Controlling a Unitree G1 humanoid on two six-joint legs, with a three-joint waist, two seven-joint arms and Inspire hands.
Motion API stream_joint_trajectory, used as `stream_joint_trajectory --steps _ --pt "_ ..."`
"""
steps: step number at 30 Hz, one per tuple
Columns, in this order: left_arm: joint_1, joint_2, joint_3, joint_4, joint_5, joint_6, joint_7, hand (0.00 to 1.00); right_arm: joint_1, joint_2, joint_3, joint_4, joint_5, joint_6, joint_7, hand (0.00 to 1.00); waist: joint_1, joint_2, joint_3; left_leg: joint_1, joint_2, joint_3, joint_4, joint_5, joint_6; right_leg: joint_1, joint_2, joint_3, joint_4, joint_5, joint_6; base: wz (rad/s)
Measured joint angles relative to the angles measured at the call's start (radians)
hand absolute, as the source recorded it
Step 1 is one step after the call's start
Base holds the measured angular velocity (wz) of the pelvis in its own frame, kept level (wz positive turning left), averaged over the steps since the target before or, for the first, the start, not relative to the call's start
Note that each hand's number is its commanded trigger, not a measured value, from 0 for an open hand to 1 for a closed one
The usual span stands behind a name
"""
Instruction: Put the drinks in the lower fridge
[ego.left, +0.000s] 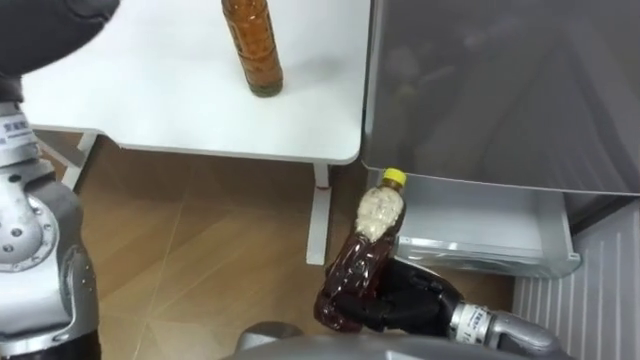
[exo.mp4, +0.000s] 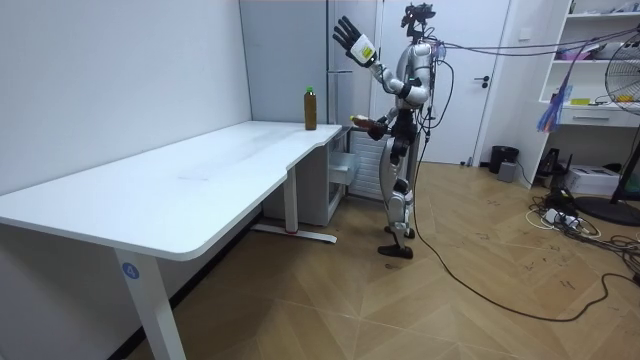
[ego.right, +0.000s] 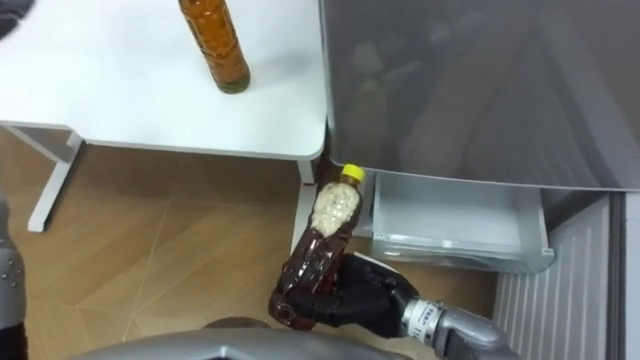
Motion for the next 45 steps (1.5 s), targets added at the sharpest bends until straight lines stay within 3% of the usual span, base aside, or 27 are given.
stream_joint_trajectory --steps 1,8,10,11,13,16,18,21,25,31,34,38,42,45 --pt "0.000 0.000 0.018 0.000 0.000 -0.002 0.017 0.00 0.002 0.005 0.000 0.000 0.000 0.000 0.000 1.00 0.011 -0.002 -0.0035 0.001 0.000 0.000 -0.004 0.000 0.000 0.002 0.001 0.001 -0.006 0.000 0.000 0.00" --pt "0.004 -0.005 0.132 0.069 0.026 -0.008 0.141 0.00 0.020 0.006 -0.002 0.000 -0.015 0.000 -0.001 1.00 0.045 -0.007 -0.0064 0.009 -0.004 -0.012 -0.004 0.000 0.000 0.016 0.005 -0.004 -0.010 0.000 0.000 0.04" --pt "0.017 -0.013 0.135 0.112 0.029 -0.008 0.179 0.00 0.019 0.001 -0.002 -0.001 -0.016 0.000 -0.004 1.00 0.048 -0.003 -0.0036 0.009 -0.006 -0.017 -0.004 0.000 0.000 0.018 0.002 -0.006 -0.011 -0.001 0.002 0.05" --pt "0.028 -0.014 0.135 0.164 0.039 -0.016 0.202 0.00 0.018 0.000 -0.002 -0.002 -0.016 0.000 -0.013 1.00 0.050 -0.008 -0.0058 0.010 -0.007 -0.017 -0.005 0.000 0.000 0.019 0.002 -0.006 -0.011 -0.001 0.003 0.04" --pt "0.040 -0.016 0.131 0.262 0.046 -0.017 0.236 0.00 0.014 0.004 -0.002 -0.002 -0.016 0.000 -0.034 1.00 0.047 -0.006 -0.0023 0.014 -0.007 -0.020 -0.005 0.000 0.000 0.024 0.004 -0.007 -0.013 -0.002 0.003 0.00" --pt "0.051 -0.023 0.096 0.403 0.039 -0.011 0.300 0.00 0.013 0.009 0.008 -0.002 -0.016 0.000 -0.056 1.00 0.045 -0.015 0.0012 0.020 -0.009 -0.021 -0.006 0.000 0.000 0.031 0.002 -0.012 -0.015 -0.002 0.003 0.00" --pt "0.072 -0.025 0.041 0.526 -0.005 -0.010 0.331 0.00 0.012 0.010 0.015 -0.002 -0.016 0.002 -0.080 1.00 0.051 -0.020 0.0025 0.021 -0.009 -0.019 -0.015 0.000 0.001 0.025 0.002 -0.008 -0.015 -0.002 0.004 -0.06" --pt "0.109 -0.023 -0.077 0.699 -0.071 0.001 0.339 0.00 0.011 0.005 0.049 -0.005 -0.004 0.003 -0.112 1.00 0.048 -0.030 -0.0019 0.022 -0.010 -0.019 -0.022 0.000 0.001 0.023 0.003 -0.005 -0.014 -0.002 0.004 -0.06" --pt "0.120 -0.024 -0.219 0.953 -0.222 0.055 0.310 0.00 -0.018 0.010 0.079 0.003 0.024 0.021 -0.133 1.00 0.043 -0.038 -0.0030 0.024 -0.007 -0.013 -0.026 0.000 0.001 0.016 0.006 0.004 -0.013 -0.001 0.004 -0.09" --pt "0.126 -0.025 -0.282 1.239 -0.315 0.106 0.209 0.00 -0.048 0.024 0.079 0.061 0.097 0.044 -0.173 1.00 0.045 -0.042 -0.0017 0.025 -0.003 0.012 -0.032 -0.001 0.001 0.024 0.007 0.009 -0.023 0.000 0.004 -0.03" --pt "0.149 -0.026 -0.305 1.372 -0.336 0.160 0.156 0.00 -0.055 0.028 0.074 0.085 0.142 0.061 -0.219 1.00 0.038 -0.043 -0.0014 0.022 -0.001 0.014 -0.040 -0.002 0.002 0.021 0.010 0.012 -0.026 0.003 0.004 -0.03" --pt "0.165 -0.027 -0.296 1.546 -0.251 0.231 0.051 0.00 -0.068 0.027 0.018 0.146 0.155 0.084 -0.252 1.00 0.028 -0.042 -0.0011 0.021 0.000 0.016 -0.046 -0.002 0.002 0.019 0.011 0.012 -0.028 0.003 0.004 0.01" --pt "0.167 -0.038 -0.336 1.612 -0.029 0.313 -0.019 0.00 -0.124 0.032 -0.013 0.270 0.221 0.086 -0.334 1.00 -0.028 -0.036 0.0000 0.008 0.000 0.014 -0.036 -0.002 0.002 0.013 0.010 0.012 -0.027 0.004 0.004 0.06" --pt "0.130 -0.037 -0.379 1.619 0.121 0.339 -0.058 0.00 -0.141 0.026 -0.019 0.320 0.279 0.084 -0.387 1.00 -0.072 -0.038 -0.0012 -0.004 0.000 0.011 -0.030 -0.002 0.002 0.008 0.009 0.003 -0.025 0.004 0.003 0.04"
